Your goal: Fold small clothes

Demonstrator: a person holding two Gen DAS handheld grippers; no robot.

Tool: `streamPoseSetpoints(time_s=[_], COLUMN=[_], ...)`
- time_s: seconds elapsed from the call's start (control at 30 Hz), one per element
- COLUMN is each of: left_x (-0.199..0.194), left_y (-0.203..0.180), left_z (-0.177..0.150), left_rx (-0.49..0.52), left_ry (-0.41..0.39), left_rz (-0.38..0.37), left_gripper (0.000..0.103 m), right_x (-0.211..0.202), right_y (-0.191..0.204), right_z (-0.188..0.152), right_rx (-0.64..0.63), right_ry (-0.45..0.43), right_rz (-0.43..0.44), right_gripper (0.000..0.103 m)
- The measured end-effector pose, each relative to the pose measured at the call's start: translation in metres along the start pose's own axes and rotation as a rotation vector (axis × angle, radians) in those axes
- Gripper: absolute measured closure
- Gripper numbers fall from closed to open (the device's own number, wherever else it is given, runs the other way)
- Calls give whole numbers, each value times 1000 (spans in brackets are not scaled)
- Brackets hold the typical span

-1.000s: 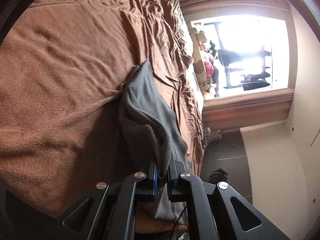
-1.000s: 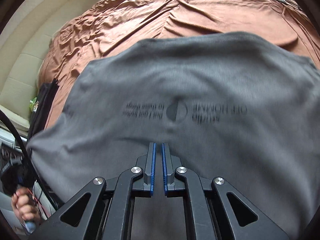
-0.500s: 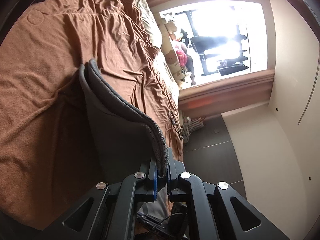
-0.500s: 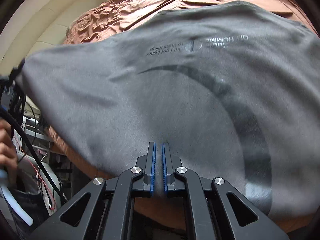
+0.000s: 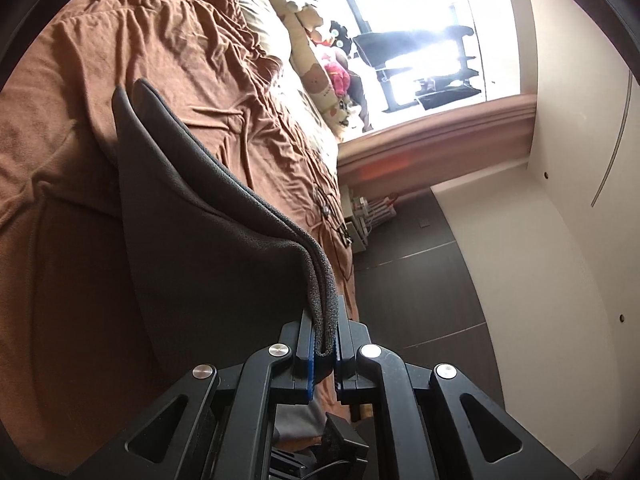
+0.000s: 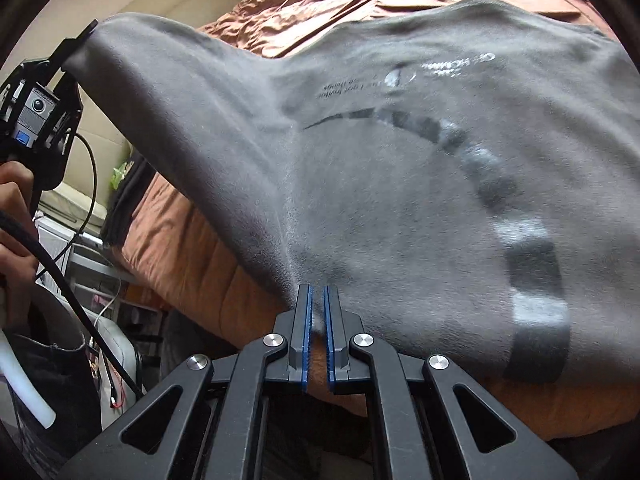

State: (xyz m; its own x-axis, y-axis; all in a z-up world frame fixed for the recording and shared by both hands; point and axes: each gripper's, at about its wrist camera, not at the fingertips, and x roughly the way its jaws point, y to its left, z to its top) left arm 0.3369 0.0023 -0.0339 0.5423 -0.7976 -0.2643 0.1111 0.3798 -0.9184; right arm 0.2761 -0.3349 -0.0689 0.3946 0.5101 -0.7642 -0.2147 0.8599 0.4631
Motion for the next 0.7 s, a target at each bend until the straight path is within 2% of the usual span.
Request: streamPoseSetpoints(time_s=[0.27, 0.33, 0.4, 0.47, 0.7], left_x=[39, 49, 60, 70, 108], left_y=[-32, -38, -43, -48, -67], left_z=[-18, -24, -29, -33, -57], left_rx=[63, 78, 86, 96, 125], left_ry=[96, 121, 145, 166, 247], left_rz=[-24, -29, -36, -42, -52], left_gripper=[97, 97, 97, 97, 97], right_x=[-55, -65, -76, -88, -136], right_y=[-30, -36, -40, -45, -67], right_z=[-11, -14, -17, -24, -49], right_rx=[58, 77, 91, 101, 144], right_ry=[-86, -100, -122, -154, -227], right_rz=[-15, -26, -29, -35, -72], right_gripper=[99, 91, 65, 56, 56])
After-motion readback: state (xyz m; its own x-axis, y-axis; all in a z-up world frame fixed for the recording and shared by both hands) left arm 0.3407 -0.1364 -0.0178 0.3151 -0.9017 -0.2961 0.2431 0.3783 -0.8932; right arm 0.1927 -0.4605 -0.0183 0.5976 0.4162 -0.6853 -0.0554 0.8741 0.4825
